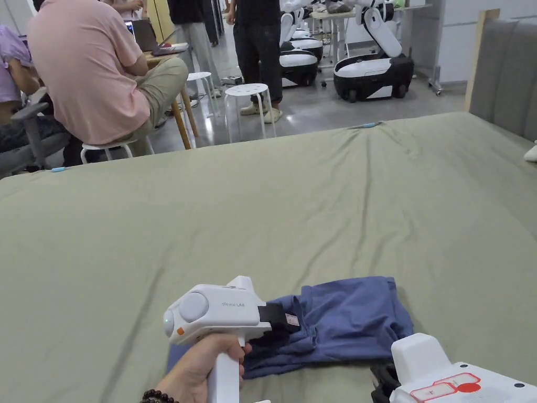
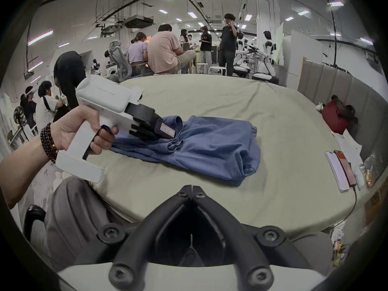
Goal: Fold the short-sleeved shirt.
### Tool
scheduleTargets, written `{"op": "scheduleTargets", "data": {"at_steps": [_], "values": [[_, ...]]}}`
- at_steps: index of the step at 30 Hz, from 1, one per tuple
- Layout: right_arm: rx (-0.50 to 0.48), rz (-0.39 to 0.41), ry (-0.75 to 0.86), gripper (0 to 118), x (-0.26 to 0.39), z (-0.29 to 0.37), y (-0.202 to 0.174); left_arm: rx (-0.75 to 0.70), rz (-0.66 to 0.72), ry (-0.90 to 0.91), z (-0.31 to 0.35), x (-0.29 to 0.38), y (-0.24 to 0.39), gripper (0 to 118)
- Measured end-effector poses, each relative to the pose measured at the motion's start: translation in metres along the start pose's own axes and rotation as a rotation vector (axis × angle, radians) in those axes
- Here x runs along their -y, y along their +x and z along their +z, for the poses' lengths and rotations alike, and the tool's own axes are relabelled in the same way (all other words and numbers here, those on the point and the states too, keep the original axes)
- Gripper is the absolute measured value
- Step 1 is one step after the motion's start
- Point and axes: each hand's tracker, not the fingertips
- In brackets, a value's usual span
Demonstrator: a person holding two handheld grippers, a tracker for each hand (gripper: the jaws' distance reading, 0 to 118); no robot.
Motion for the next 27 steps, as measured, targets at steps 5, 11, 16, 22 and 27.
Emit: {"op": "scheduleTargets", "data": {"at_steps": [5,11,16,22,27], "values": [[-0.017,0.023,0.016,0,-0.009,-0.004,-0.009,0.071,-0.023,0.082,0.055,0.001,-0.009,0],[-0.052,0.039,0.033,0,-0.015,-0.006,-0.018,-0.027,0.051,0.241,0.141,0.001,-0.055,0],[-0.063,0.039,0.033,0,-0.015,-0.008,-0.023,-0.101,0.119,0.305,0.185,0.004,-0.085,0],[-0.075,0.041,0.007,0,-0.009,-0.012,-0.033,-0.075,0.118,0.235,0.169,0.024,-0.091,118],[-0.107,0.046,-0.004,0,-0.008,-0.012,-0.038,-0.06,0.209,0.266,0.146,0.018,-0.127,107]]}}
